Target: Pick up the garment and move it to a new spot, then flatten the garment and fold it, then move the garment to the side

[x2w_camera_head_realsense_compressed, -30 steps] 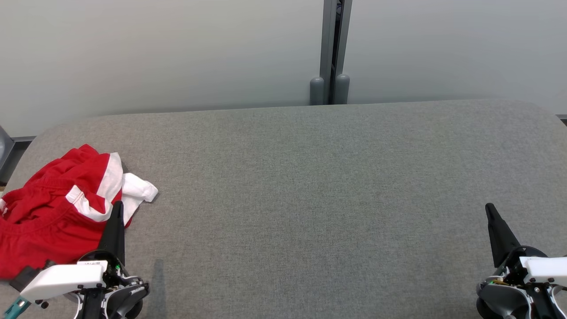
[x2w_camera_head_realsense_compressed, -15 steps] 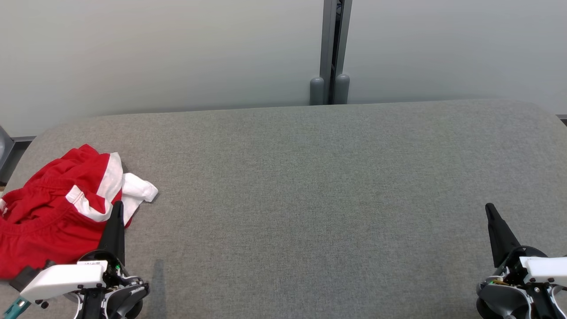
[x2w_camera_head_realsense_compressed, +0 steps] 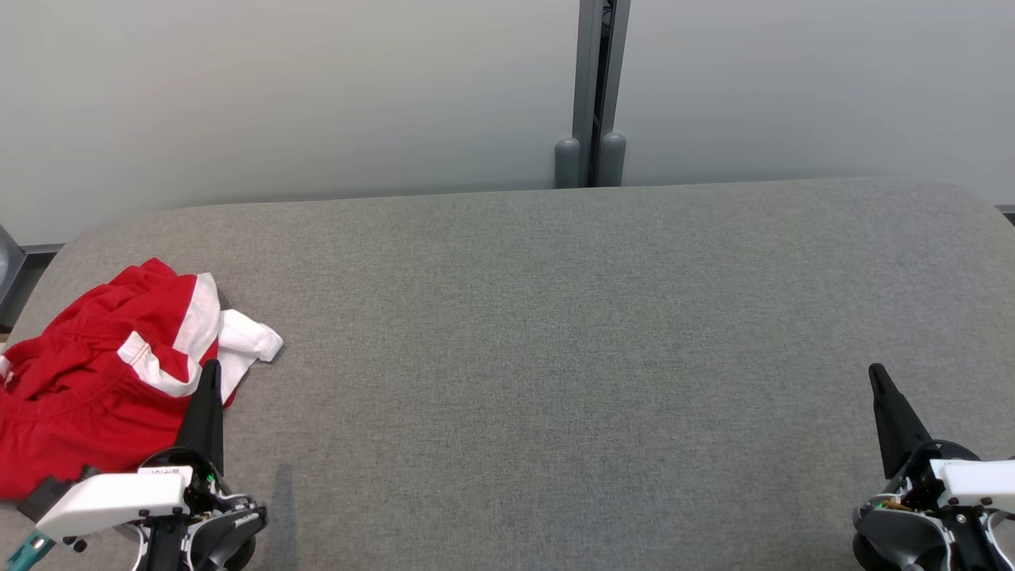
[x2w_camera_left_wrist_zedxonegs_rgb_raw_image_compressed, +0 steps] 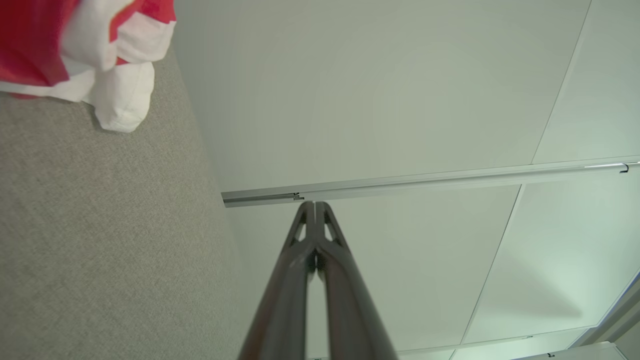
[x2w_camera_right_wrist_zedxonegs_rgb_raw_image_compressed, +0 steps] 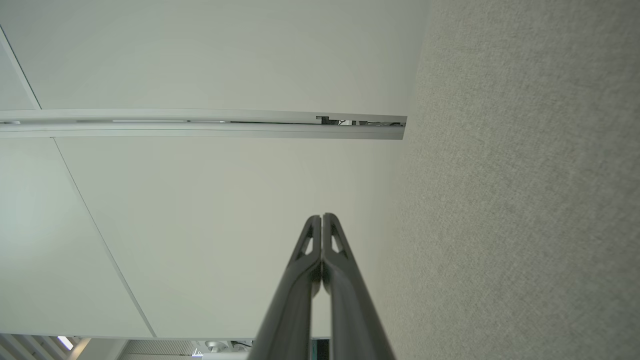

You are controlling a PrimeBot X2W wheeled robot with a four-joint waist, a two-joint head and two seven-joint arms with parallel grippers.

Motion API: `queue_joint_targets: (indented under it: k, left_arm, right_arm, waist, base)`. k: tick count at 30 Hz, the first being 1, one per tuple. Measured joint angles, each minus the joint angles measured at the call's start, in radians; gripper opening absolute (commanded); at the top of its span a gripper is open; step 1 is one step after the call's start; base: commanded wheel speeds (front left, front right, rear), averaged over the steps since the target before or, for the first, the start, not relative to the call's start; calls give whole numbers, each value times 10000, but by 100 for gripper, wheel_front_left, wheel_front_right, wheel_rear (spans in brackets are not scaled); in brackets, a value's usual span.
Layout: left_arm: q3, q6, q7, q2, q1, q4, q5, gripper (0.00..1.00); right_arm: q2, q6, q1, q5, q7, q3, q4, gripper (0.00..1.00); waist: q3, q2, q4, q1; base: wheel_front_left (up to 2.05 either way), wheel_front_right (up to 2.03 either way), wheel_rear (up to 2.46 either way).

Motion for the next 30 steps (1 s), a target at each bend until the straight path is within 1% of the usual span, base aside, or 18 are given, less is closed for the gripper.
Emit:
queue_joint_targets:
  k: [3, 4, 9, 18, 25, 30]
  left_arm:
    - [0, 0, 0, 0, 0, 0, 0, 0]
    - [-6, 4, -4, -10, 22, 33, 0, 100]
    - [-48, 29, -46, -169, 541, 408, 0, 100]
    - [-201, 35, -548, -182, 548, 100, 192, 100]
    - [-280, 35, -867, -167, 538, -174, 934, 100]
    - [-280, 33, -1076, -155, 533, -336, 1668, 100]
  right_arm:
    - [0, 0, 0, 0, 0, 0, 0, 0]
    - [13, 0, 22, -2, 0, 0, 29, 100]
    - [190, -25, 435, -2, -13, 56, 374, 100]
    - [180, -38, 356, -128, -472, 568, -25, 100]
    - [127, -38, 218, -489, -832, 959, -301, 100]
    - [77, -38, 93, -1137, -1058, 1126, -414, 100]
  waist:
    - [0, 0, 0, 0]
    - [0, 0, 0, 0]
    - [4, 0, 1, 0]
    - [12, 0, 4, 0]
    - [17, 0, -6, 0]
    - [16, 0, -19, 0]
  base:
    - [0, 0, 0]
    - [0, 0, 0]
    - [0, 0, 0]
    - [0, 0, 0]
    - [0, 0, 0]
    - [0, 0, 0]
